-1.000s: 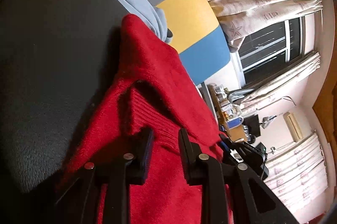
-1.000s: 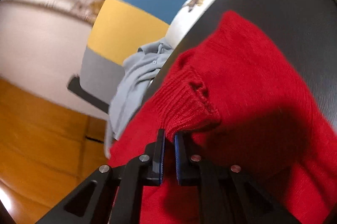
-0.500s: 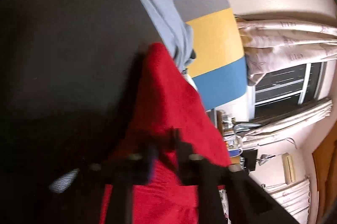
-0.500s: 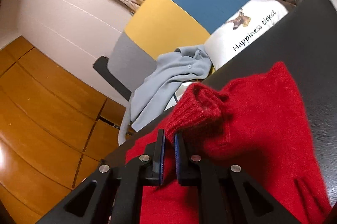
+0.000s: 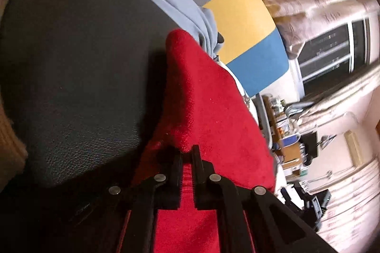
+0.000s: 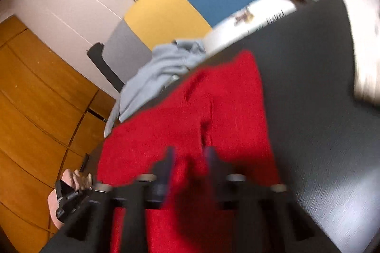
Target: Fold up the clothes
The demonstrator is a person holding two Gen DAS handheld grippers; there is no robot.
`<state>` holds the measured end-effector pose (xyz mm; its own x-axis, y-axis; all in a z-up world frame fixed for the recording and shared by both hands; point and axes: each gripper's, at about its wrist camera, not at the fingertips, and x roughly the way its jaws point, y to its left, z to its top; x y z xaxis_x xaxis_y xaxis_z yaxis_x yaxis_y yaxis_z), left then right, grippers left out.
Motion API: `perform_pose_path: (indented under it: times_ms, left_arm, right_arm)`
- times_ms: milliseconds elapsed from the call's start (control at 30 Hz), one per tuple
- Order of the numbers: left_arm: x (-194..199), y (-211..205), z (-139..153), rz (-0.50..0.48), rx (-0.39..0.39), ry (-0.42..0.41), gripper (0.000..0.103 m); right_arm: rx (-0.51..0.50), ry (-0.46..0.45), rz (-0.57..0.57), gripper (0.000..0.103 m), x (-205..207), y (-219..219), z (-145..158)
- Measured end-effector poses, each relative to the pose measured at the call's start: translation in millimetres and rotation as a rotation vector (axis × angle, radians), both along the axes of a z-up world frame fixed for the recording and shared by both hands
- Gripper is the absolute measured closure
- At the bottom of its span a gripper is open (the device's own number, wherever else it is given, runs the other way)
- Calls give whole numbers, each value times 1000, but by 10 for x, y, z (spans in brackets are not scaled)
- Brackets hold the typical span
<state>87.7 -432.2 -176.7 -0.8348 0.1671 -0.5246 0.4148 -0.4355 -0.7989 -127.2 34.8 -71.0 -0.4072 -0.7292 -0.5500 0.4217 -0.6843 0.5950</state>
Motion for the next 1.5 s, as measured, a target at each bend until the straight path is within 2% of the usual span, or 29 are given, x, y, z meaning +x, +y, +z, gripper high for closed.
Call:
perform_pose_path:
  times_ms: [67,133,167,200,233,267,300,333,400,500,600,667,700,767,833,900,967,1033,1100,1233,1267,1300,1333,1367,1500]
  left_arm:
    - [-8,-31,-53,18,106,56,80]
    - [-18,-62,-61,50,139,71,77]
    - [-23,-77,-59,68,146,74,77]
    - [-28,-92,-57,86,153,76,79]
    - [-38,-92,-26,94,134,77,92]
    - [-62,-78,38,96,86,66,100]
    - [-78,-66,101,96,43,57,99]
    - [-74,-59,154,93,24,70,99]
    - [-27,-28,264,86,-23,93,99]
    - [57,-9,229,65,-66,52,99]
    - [183,1,56,30,-87,-20,99]
    - [216,17,9,2,-75,-30,97]
    - [235,37,54,-4,-90,-32,96]
    - [280,54,159,4,-120,-59,86]
    - [353,38,305,23,-130,-32,83]
    - [359,54,482,44,-183,8,79]
    - [247,89,613,43,-248,28,75]
    - [35,135,610,20,-281,4,73]
    - [-177,182,606,-3,-315,-19,73]
    - [-600,274,599,-49,-382,-67,73]
    - [-662,296,525,-62,-398,-105,73]
    - [-695,299,468,-70,-407,-129,73]
    - [-730,289,456,-74,-412,-128,83]
    - [-765,279,445,-77,-417,-128,84]
    - [-904,238,400,-92,-437,-128,87]
  right_arm:
    - [36,21,52,34,-153,-171,20]
    - [88,-26,105,34,-314,-381,-100]
    - [117,-66,126,34,-387,-484,-198]
    - [157,-75,141,41,-402,-580,-273]
    - [199,-76,156,46,-403,-674,-342]
    - [221,-57,163,60,-391,-716,-344]
    - [217,-50,185,86,-370,-738,-332]
    - [223,-33,196,96,-339,-757,-293]
    - [228,21,212,95,-259,-763,-156]
    - [204,105,214,95,-141,-659,113]
    - [251,111,202,95,-144,-579,96]
    - [289,69,190,95,-189,-549,-44]
    - [308,51,185,95,-208,-562,-124]
    - [342,48,169,93,-217,-554,-233]
    - [347,59,139,83,-217,-533,-245]
    - [316,84,97,61,-238,-459,-154]
    - [290,158,52,50,-207,-408,35]
    - [249,195,89,47,-143,-469,159]
    - [242,221,148,38,-73,-610,194]
    - [331,257,302,35,74,-1097,25]
    - [353,266,341,35,111,-1219,-18]
    - [415,280,340,35,125,-1280,-106]
    - [487,294,329,35,133,-1324,-207]
    - [543,305,314,34,118,-1310,-316]
    - [467,288,305,31,102,-1089,-402]
